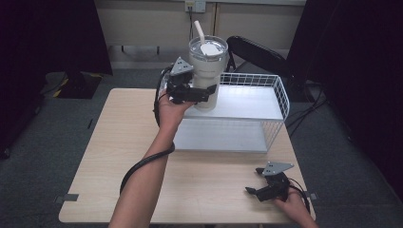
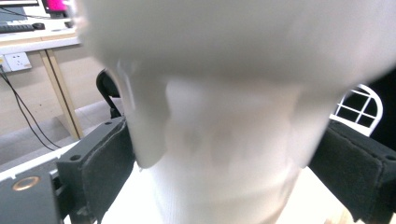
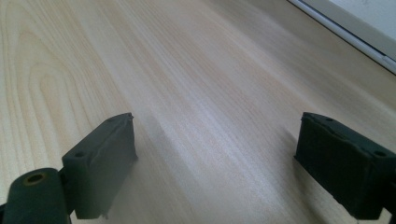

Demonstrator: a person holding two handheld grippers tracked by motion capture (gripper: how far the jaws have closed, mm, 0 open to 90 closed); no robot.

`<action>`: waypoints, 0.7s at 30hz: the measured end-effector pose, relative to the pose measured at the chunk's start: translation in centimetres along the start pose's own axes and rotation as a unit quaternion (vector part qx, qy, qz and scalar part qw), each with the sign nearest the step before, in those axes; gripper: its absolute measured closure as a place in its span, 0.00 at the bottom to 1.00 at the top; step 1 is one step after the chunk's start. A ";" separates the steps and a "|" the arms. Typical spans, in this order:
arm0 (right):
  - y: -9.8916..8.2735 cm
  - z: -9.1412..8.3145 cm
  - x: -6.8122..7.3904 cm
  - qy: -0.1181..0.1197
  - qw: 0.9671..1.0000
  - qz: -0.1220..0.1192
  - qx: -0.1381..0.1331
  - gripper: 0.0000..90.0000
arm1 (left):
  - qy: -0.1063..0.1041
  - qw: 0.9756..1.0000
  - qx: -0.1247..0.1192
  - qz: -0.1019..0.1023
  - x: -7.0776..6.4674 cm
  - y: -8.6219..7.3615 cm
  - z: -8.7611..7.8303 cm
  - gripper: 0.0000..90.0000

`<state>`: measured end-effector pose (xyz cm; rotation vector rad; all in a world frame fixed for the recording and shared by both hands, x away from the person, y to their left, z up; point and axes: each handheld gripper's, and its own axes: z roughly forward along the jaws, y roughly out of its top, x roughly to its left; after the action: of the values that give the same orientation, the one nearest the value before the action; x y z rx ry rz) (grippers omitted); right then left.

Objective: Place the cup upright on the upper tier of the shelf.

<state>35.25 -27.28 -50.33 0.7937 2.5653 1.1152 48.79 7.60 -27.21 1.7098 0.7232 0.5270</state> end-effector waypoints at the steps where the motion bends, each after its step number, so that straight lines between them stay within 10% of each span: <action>1: 0.0 0.0 0.0 0.000 1.000 0.000 0.000 0.13 | -0.001 1.000 -0.004 -0.002 0.0 0.0 -0.1 0.10; 21: 0.0 0.0 0.0 0.000 1.000 0.000 0.000 0.13 | 0.003 1.000 0.007 -0.009 0.4 -1.3 -3.1 0.11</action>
<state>35.25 -27.28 -50.33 0.7939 2.5655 1.1151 46.67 10.25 -27.68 1.7150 0.7465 0.5155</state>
